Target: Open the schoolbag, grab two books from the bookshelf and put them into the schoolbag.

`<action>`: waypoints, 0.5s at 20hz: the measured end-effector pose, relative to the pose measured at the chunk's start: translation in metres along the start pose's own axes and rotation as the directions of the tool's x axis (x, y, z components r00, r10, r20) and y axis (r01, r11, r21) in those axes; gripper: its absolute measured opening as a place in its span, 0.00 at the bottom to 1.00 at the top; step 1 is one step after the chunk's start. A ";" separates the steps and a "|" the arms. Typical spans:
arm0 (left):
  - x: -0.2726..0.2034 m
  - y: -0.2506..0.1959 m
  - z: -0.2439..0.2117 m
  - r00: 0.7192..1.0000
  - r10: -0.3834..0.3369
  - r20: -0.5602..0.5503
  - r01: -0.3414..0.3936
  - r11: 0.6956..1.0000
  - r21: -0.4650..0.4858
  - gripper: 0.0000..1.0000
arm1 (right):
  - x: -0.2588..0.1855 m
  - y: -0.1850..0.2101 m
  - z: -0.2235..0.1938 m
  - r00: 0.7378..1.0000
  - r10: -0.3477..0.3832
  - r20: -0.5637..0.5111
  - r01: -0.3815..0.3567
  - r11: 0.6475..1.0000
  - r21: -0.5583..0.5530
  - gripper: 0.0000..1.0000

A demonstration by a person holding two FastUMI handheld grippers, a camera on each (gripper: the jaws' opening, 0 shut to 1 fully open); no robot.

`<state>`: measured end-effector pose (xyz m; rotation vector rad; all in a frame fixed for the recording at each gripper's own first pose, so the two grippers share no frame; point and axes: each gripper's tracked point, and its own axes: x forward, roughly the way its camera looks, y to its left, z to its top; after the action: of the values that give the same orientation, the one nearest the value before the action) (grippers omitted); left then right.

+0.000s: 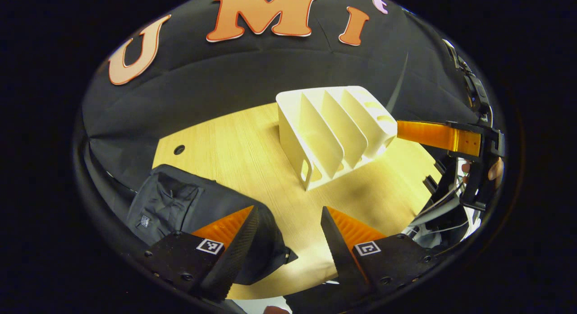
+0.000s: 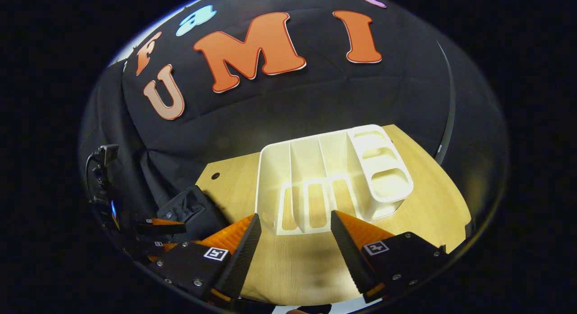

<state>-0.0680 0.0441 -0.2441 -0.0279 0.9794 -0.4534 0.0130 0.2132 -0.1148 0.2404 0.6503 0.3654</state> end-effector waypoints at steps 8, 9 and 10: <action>-0.044 -0.035 0.108 0.881 0.256 0.397 -0.225 0.966 -0.123 0.98 | -0.052 -0.022 0.075 0.968 0.024 0.251 0.042 0.966 -0.255 0.95; -0.050 -0.032 0.110 0.856 0.289 0.428 -0.250 0.957 -0.147 0.97 | -0.057 -0.023 0.082 0.958 0.029 0.285 0.055 0.957 -0.284 0.95; -0.052 -0.034 0.113 0.833 0.308 0.460 -0.258 0.951 -0.168 0.96 | -0.062 -0.024 0.088 0.949 0.034 0.313 0.067 0.950 -0.306 0.95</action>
<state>-0.0133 0.0132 -0.1309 -0.0806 0.4959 -0.1070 0.0287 0.1569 -0.0213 -0.0130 0.2719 0.3980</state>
